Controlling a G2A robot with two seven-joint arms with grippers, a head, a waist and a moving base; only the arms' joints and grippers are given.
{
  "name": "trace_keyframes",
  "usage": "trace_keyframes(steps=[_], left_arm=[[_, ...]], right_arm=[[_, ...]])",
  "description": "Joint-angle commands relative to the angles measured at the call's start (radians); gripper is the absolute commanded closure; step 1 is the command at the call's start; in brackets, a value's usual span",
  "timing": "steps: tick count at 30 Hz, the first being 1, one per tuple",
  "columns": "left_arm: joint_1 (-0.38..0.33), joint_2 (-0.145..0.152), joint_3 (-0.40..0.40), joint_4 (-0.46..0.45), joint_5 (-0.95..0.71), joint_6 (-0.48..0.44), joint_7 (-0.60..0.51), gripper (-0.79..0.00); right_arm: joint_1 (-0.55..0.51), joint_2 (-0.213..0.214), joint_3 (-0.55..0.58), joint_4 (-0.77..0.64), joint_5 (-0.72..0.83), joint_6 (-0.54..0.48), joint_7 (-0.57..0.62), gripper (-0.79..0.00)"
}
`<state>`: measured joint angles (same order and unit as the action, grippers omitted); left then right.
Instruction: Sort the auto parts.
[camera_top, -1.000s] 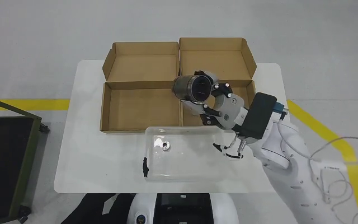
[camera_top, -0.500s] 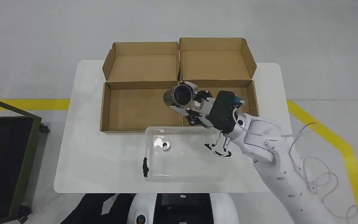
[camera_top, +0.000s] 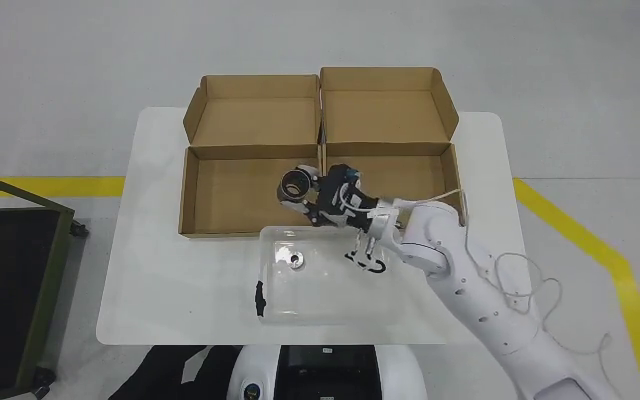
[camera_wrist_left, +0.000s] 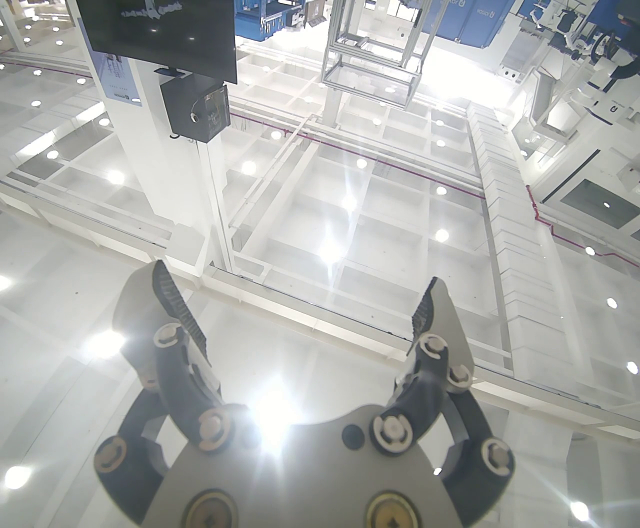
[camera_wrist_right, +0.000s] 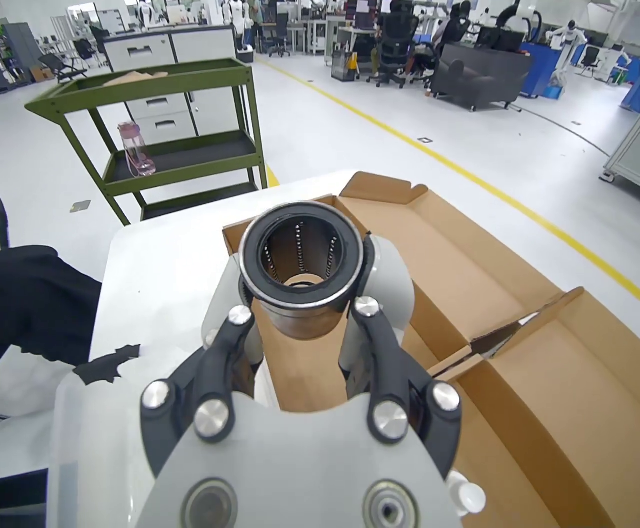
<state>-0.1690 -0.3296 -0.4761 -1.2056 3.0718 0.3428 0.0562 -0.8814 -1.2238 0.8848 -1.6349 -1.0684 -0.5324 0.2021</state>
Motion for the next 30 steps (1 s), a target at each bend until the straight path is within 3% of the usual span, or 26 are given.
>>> trace_keyframes(steps=[1,16,30], left_arm=[[0.0,0.0,0.0,0.0,0.0,0.0,0.0,-0.785],[0.0,0.0,0.0,0.0,0.0,0.0,0.0,-0.785],[0.0,0.0,0.0,0.0,0.0,0.0,0.0,-0.785]], right_arm=[[0.021,-0.006,-0.014,0.03,-0.005,0.011,0.024,0.0],[0.13,-0.053,-0.105,0.21,0.042,0.027,0.211,0.0],[0.194,-0.097,-0.174,0.347,0.027,0.034,0.24,0.0]])
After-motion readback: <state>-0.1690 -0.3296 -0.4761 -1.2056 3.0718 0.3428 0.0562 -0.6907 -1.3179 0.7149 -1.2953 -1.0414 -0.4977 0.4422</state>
